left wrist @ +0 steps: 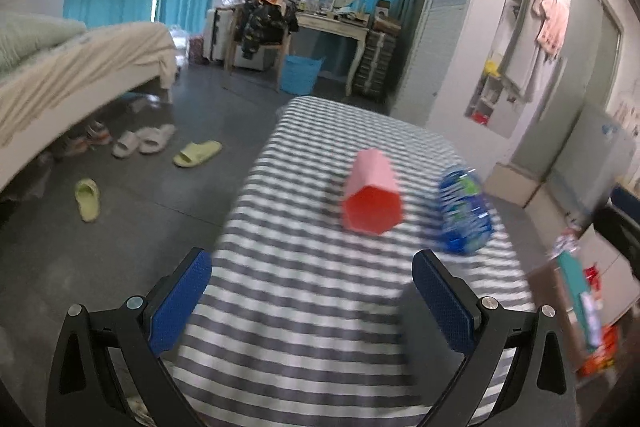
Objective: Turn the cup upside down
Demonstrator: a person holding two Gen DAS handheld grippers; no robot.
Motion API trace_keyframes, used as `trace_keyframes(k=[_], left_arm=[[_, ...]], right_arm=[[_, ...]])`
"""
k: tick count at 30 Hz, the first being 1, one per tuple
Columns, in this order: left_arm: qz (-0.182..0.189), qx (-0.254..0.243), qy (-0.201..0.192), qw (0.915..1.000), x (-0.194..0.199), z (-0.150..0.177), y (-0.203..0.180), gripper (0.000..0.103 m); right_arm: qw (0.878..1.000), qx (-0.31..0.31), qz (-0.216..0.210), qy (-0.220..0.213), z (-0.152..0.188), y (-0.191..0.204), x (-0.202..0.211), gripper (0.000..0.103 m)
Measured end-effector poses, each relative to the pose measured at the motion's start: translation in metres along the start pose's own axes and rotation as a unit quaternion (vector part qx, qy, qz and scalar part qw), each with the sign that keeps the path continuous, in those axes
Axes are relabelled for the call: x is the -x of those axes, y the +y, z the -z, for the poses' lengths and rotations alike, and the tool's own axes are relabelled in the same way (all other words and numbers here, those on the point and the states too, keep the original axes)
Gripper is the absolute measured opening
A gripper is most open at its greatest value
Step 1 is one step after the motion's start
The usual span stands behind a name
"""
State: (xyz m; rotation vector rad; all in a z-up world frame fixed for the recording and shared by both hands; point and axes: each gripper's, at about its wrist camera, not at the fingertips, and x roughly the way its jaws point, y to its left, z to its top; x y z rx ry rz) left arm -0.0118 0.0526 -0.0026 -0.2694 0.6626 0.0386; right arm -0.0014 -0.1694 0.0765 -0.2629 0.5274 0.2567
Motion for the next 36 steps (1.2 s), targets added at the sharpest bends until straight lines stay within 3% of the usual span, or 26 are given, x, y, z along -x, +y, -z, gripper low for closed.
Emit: trace_keyframes(k=[3,6,12,16,24,34,36], left_arm=[[-0.002,-0.009,0.007,0.9999,0.002,-0.007,-0.023,0.103],[-0.013,-0.029,0.022,0.9992,-0.002,-0.007,-0.049,0.103],[-0.007,-0.038,0.078,0.9962,-0.031,0.000,-0.086,0.103],[-0.026,-0.069,0.103,0.9919,-0.048,0.007,-0.104,0.103],[-0.018,-0.081,0.158,0.9839,-0.071,0.013,-0.104,0.101],[0.007,-0.088,0.185,0.9788,-0.072,0.016,-0.103,0.100],[0.022,-0.071,0.205,0.9760,-0.077,0.019,-0.100,0.090]], right_arm=[[1.000,-0.025,0.010,-0.016,-0.013,-0.023,-0.003,0.097],[0.997,-0.071,-0.006,-0.028,0.000,-0.041,-0.010,0.097],[0.997,-0.053,-0.051,0.023,0.032,-0.058,-0.046,0.097],[0.995,-0.054,-0.070,0.055,0.045,-0.065,-0.063,0.097],[0.994,-0.059,-0.074,0.058,0.052,-0.068,-0.069,0.097],[0.995,-0.051,-0.074,0.038,0.047,-0.060,-0.066,0.097],[0.995,-0.053,-0.071,0.039,0.047,-0.061,-0.066,0.097]])
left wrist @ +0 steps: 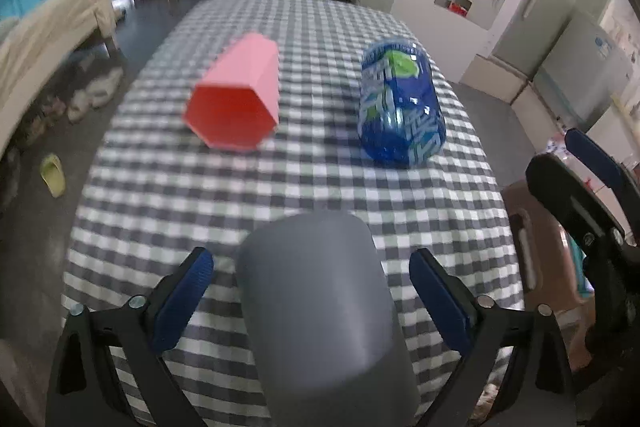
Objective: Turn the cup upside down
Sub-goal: 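Rotate the held gray cup with the left tool so its base faces up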
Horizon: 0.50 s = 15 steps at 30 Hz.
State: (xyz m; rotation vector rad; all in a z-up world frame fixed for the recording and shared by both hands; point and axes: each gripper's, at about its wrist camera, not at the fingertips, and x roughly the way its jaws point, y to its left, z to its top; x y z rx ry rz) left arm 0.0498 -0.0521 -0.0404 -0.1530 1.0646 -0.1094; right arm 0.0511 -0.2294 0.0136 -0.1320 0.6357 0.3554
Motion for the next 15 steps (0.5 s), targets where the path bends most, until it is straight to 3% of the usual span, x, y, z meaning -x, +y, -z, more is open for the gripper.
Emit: trace_keyframes(k=[1,6,15], left_arm=[[0.004,0.003,0.009,0.9999,-0.003,0.001,0.001,0.077],[0.006,0.008,0.015,0.9998,-0.002,0.000,0.002,0.077],[-0.013,-0.016,-0.035,0.9992,0.017,-0.020,-0.008,0.076]], right_arm=[[1.000,-0.001,0.000,0.000,0.000,-0.001,0.000,0.097],[1.000,-0.009,0.001,-0.002,0.000,-0.005,0.000,0.097],[1.000,-0.019,0.003,-0.007,0.001,-0.011,0.002,0.097]])
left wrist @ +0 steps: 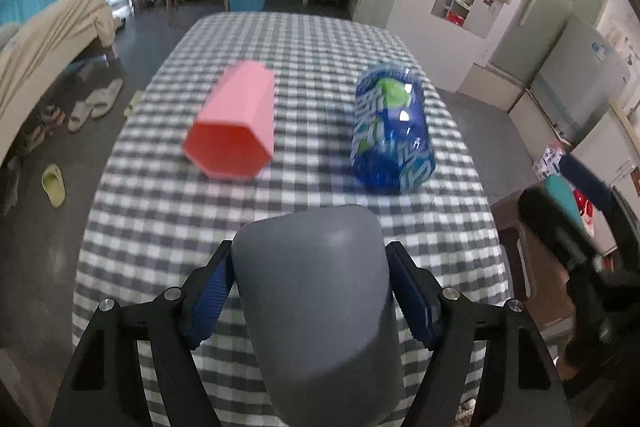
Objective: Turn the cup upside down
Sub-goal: 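Rotate the held gray cup with the left tool so its base faces up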
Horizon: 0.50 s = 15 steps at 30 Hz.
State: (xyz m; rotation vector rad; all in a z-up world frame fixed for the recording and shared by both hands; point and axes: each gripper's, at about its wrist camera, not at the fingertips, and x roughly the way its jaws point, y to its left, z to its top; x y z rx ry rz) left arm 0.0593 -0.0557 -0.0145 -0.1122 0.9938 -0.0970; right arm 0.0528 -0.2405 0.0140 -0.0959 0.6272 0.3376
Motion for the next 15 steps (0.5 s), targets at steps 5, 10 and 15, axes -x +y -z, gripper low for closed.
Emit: trace_keyframes(k=[5,10,15], left_arm=[[-0.016,-0.020,-0.038,0.9989,0.005,-0.012,-0.010,0.073],[-0.026,-0.022,-0.065,0.9973,0.004,-0.010,-0.010,0.073],[-0.027,-0.009,-0.119,0.9925,0.020,-0.001,-0.005,0.072]], right_arm=[[1.000,-0.005,0.007,0.001,0.000,-0.003,0.000,0.097],[1.000,-0.012,0.011,-0.003,0.000,-0.007,0.002,0.097],[1.000,-0.021,0.018,-0.002,0.000,-0.011,0.001,0.097]])
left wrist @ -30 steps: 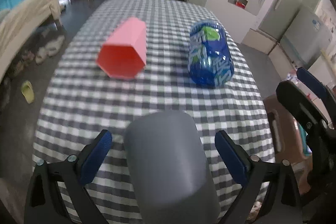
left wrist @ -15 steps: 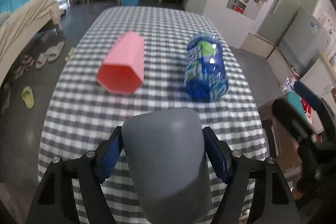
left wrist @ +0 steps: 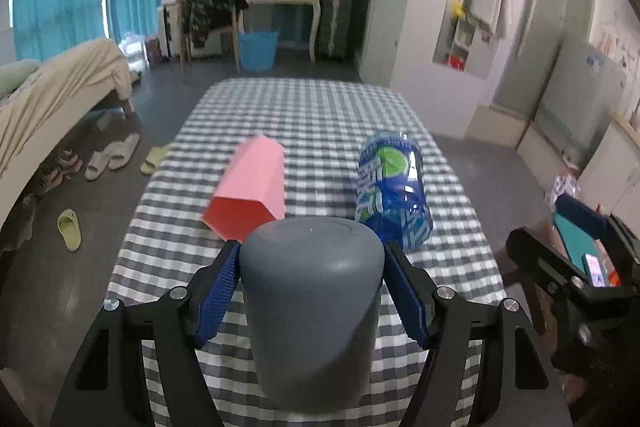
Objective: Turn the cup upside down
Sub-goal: 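Rotate the held gray cup with the left tool so its base faces up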
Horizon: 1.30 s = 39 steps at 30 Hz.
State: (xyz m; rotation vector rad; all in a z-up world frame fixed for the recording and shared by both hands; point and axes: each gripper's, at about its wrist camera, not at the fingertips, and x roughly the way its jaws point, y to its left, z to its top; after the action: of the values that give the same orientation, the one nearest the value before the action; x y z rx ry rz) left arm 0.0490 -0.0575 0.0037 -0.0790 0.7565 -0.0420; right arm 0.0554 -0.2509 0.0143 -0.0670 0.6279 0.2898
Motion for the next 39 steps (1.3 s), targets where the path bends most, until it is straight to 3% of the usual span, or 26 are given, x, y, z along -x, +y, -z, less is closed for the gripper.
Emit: trace_keyframes(k=[3,9,23,27,29,39], left_arm=[[-0.002,0.004,-0.024,0.9997,0.010,0.005,0.004,0.072],[0.003,-0.014,-0.025,0.9996,0.017,0.018,0.006,0.072],[-0.007,-0.059,-0.015,0.9981,-0.012,-0.001,-0.010,0.074],[0.005,-0.045,-0.003,0.9990,-0.015,0.002,-0.006,0.075],[0.001,-0.040,-0.001,0.9992,-0.016,0.002,-0.005,0.083],[0.018,-0.032,0.040,0.9985,-0.045,0.018,-0.004,0.081]], right_arm=[[1.000,-0.003,0.003,0.000,0.000,-0.002,0.000,0.097],[1.000,-0.002,0.005,0.000,0.001,0.000,0.000,0.097],[1.000,-0.011,0.005,-0.004,0.001,-0.006,0.002,0.097],[1.000,-0.013,0.008,0.000,0.002,-0.007,-0.001,0.097],[1.000,-0.013,0.009,0.000,0.002,-0.007,-0.001,0.097],[1.000,-0.009,0.013,0.007,0.002,-0.004,-0.006,0.097]])
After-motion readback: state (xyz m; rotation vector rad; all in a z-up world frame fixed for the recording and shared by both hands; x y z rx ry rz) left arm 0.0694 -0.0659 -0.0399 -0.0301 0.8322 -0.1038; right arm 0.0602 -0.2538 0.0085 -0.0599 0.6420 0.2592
